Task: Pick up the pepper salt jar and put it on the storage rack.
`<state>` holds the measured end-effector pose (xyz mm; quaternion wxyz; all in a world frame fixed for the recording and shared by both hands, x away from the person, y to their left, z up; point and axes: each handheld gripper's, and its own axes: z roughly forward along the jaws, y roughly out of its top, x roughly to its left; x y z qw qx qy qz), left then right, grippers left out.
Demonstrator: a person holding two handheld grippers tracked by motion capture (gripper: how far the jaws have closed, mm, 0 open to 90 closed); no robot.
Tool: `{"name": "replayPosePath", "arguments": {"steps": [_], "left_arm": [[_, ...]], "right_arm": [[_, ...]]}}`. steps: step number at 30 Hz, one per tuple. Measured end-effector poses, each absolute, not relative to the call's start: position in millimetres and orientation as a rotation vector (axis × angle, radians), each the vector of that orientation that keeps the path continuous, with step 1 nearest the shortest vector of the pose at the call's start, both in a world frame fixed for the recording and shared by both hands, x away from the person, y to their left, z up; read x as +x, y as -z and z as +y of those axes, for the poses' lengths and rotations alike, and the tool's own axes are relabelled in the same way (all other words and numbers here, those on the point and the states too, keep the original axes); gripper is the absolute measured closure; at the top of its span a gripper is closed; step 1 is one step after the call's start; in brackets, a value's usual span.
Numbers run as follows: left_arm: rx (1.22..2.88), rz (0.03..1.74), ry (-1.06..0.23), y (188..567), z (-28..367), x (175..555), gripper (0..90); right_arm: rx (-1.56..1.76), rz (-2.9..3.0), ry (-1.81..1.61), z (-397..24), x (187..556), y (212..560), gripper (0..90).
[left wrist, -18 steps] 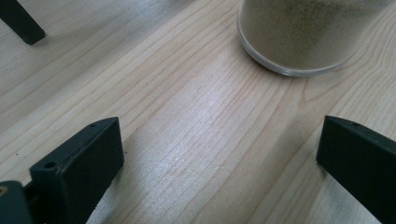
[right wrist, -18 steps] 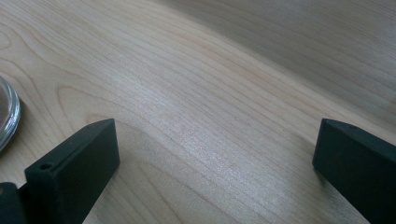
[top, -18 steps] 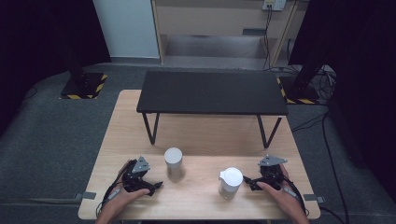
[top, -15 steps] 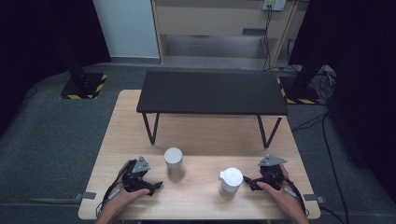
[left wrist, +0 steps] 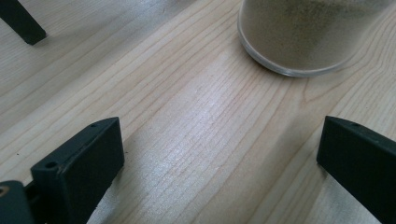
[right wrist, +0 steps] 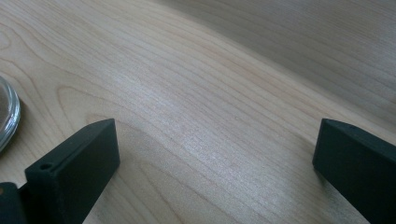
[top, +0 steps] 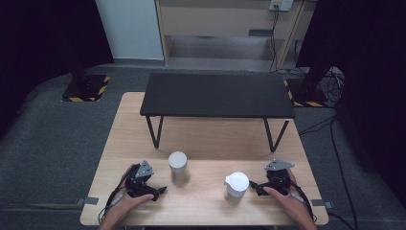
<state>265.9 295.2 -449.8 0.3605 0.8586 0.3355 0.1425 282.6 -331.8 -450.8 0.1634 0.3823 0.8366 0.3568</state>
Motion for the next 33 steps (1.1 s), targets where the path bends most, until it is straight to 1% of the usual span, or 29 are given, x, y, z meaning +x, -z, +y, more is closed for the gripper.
{"name": "replayPosePath", "arguments": {"steps": [4, 7, 26, 33], "left_arm": [[2.210, 0.863, -0.376, 450, 296, 265, 0.7], [2.203, 0.863, -0.410, 451, 293, 262, 1.3], [2.086, 0.787, -0.401, 453, 299, 256, 2.4], [2.070, 0.761, -0.394, 454, 296, 255, 2.6]], "right_arm": [[1.090, 2.385, -1.017, -332, 283, 451, 1.2], [1.091, 2.385, -1.018, -332, 282, 451, 1.2], [1.092, 2.383, -1.018, -332, 282, 451, 1.3], [1.093, 2.383, -1.018, -332, 282, 451, 1.3]]}}
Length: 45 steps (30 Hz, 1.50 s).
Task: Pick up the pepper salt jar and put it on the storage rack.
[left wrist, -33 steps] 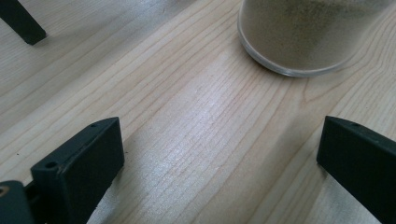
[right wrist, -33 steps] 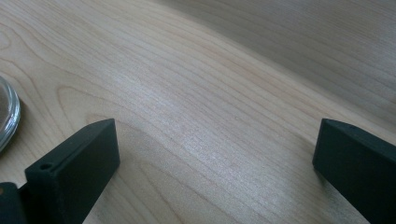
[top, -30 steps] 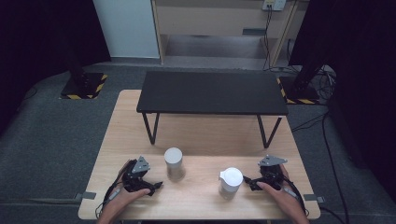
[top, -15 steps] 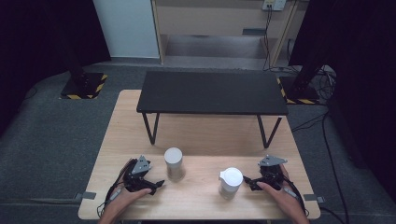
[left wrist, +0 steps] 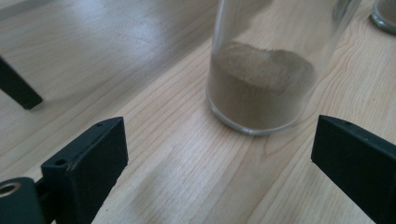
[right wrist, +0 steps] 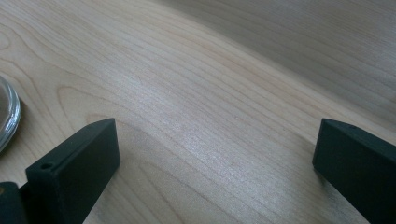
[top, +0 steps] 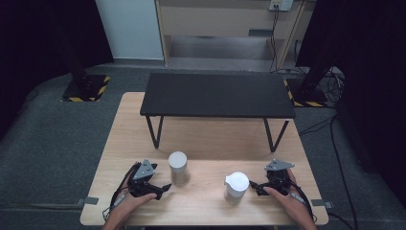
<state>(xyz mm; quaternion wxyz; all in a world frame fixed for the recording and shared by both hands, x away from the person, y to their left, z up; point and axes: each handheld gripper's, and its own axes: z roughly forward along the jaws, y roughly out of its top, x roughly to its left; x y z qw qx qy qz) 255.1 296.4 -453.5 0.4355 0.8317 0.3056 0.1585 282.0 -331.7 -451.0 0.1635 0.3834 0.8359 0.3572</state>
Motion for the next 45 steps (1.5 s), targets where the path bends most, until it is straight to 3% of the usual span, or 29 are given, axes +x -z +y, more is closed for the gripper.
{"name": "replayPosePath", "arguments": {"steps": [45], "left_arm": [[1.966, 0.668, -0.400, 441, 278, 261, 2.9]], "right_arm": [[1.094, 2.383, -1.020, -332, 282, 451, 1.5]]}}
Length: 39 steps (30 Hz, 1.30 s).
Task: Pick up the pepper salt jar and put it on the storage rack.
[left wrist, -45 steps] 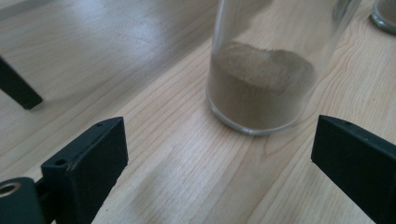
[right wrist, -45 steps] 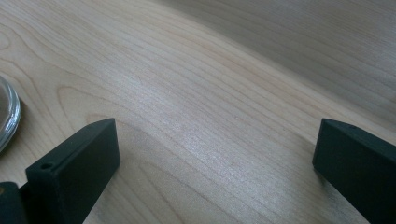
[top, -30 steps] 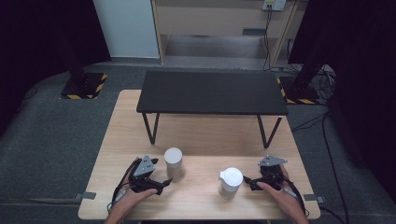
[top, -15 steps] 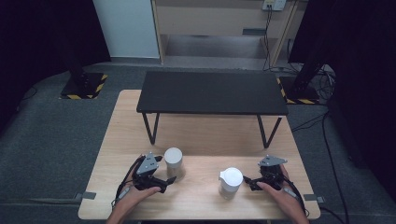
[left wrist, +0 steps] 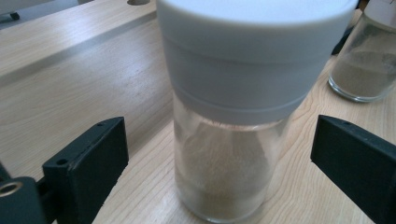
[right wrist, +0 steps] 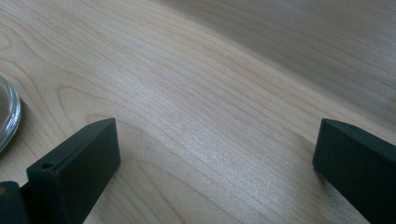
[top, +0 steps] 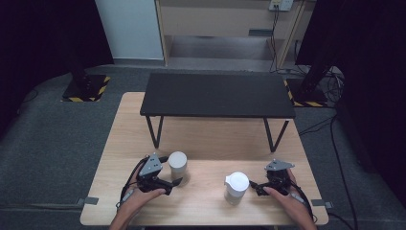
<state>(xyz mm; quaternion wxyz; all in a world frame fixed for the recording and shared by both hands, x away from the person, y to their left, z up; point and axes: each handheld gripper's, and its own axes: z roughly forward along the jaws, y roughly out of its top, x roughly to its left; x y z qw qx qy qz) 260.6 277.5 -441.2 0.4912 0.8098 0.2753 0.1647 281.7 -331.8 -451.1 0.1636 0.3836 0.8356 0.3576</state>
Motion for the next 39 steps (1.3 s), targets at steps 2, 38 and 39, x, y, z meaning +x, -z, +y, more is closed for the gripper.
{"name": "replayPosePath", "arguments": {"steps": [2, 38, 39], "left_arm": [[1.968, 0.664, -0.399, 441, 276, 262, 2.9], [1.893, 0.637, -0.366, 442, 269, 275, 25.7], [1.887, 0.633, -0.361, 442, 270, 275, 28.1]], "right_arm": [[1.093, 2.383, -1.019, -332, 282, 451, 1.5], [1.095, 2.382, -1.020, -332, 281, 451, 1.6], [1.094, 2.382, -1.020, -332, 282, 451, 1.6]]}}
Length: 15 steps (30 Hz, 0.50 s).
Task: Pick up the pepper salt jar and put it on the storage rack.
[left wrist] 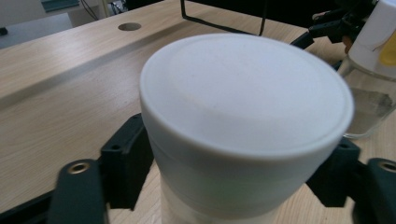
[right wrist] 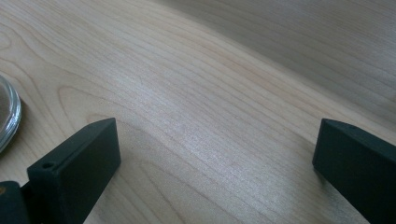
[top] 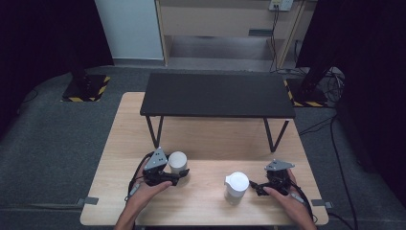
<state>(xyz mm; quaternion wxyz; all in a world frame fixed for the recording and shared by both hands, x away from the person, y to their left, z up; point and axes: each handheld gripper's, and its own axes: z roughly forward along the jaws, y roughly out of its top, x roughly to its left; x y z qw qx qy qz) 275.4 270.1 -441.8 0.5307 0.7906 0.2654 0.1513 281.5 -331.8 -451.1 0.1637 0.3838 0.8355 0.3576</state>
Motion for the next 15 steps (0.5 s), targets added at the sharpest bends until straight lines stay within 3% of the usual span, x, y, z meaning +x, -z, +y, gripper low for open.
{"name": "replayPosePath", "arguments": {"steps": [2, 15], "left_arm": [[1.883, 0.629, -0.359, 441.1, 270.6, 275.3, 32.2], [1.876, 0.616, -0.341, 434.5, 278.7, 278.0, 33.1]], "right_arm": [[1.095, 2.382, -1.020, -331.8, 281.5, 451.1, 1.6], [1.096, 2.381, -1.019, -331.6, 281.2, 451.1, 1.6]]}}
